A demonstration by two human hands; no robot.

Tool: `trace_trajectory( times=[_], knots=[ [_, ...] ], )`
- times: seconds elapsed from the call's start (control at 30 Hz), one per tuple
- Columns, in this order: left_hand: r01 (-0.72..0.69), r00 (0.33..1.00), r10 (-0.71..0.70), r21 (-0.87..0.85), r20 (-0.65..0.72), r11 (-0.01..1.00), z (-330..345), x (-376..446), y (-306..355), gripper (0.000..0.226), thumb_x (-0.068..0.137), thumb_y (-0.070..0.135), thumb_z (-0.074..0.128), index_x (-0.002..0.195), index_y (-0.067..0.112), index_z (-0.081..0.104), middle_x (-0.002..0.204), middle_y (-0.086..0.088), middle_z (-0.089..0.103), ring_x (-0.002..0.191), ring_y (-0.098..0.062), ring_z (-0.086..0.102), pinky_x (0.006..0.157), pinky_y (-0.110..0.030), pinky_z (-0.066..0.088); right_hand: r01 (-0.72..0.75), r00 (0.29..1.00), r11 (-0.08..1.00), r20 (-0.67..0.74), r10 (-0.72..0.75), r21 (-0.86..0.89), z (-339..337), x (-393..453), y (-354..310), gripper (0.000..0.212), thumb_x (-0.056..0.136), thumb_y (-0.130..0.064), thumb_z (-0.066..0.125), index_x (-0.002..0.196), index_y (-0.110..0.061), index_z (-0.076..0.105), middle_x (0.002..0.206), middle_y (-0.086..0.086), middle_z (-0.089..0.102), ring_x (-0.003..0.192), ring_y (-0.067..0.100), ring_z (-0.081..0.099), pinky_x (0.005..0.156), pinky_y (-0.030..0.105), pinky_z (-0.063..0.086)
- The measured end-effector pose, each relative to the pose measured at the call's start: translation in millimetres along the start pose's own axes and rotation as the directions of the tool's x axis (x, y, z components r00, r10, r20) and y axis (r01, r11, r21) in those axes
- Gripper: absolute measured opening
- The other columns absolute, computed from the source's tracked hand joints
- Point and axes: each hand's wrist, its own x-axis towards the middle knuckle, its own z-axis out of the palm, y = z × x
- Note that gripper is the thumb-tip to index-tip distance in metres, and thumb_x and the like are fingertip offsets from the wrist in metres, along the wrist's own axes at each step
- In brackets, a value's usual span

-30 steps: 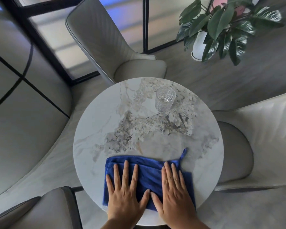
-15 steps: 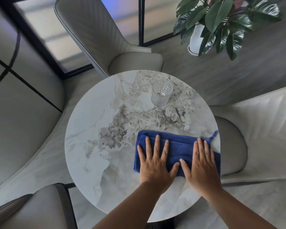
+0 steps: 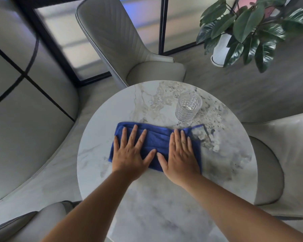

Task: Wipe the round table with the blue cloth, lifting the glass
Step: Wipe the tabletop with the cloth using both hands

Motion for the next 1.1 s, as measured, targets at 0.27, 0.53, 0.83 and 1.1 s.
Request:
trace_trajectory(
  times=[0.27,0.53,0.83,1.1],
  knots=[
    [0.047,0.999,-0.047,0.070,0.002,0.996,-16,26,-63,0.086,0.084,0.087,0.003,0.159,0.046,-0.006,0.172,0.008,-0.004,0.158,-0.026,-0.005,0.125,-0.060,-0.003,0.159,0.987,0.987,0.035,-0.160,0.019,5,47,-41,0.093,0.096,-0.065,0.010,0.160,0.003,0.004,0.170,0.023,0.001,0.157,0.037,-0.004,0.125,0.051,0.003],
    [0.193,0.981,-0.193,0.007,-0.014,0.981,-12,31,-35,0.078,0.094,0.071,0.004,0.162,0.033,-0.002,0.172,-0.001,-0.006,0.158,-0.027,-0.011,0.126,-0.054,-0.008,0.229,0.973,0.973,0.040,-0.229,-0.002,-1,70,-44,0.079,0.104,-0.053,0.018,0.161,0.000,0.004,0.171,0.019,0.000,0.158,0.034,-0.006,0.126,0.050,-0.005],
    [0.197,0.980,-0.196,0.064,-0.033,0.978,-8,29,-33,0.082,0.092,0.076,0.000,0.162,0.032,-0.002,0.172,-0.002,-0.007,0.158,-0.027,-0.010,0.126,-0.057,-0.005,0.190,0.982,0.980,-0.017,-0.190,0.057,2,67,-38,0.080,0.102,-0.056,0.021,0.161,-0.002,0.014,0.171,0.017,0.009,0.158,0.033,0.002,0.126,0.050,-0.002],
    [0.292,0.957,-0.292,-0.009,0.009,0.956,-13,31,-5,0.093,0.087,0.078,0.005,0.163,0.025,0.000,0.173,-0.002,-0.007,0.157,-0.030,-0.012,0.124,-0.060,-0.007,0.138,0.871,0.881,-0.478,0.109,0.452,-1,64,-19,0.024,0.087,-0.018,0.070,0.100,0.002,0.069,0.106,0.020,0.070,0.104,0.043,0.064,0.095,0.052,0.049]
  ],
)
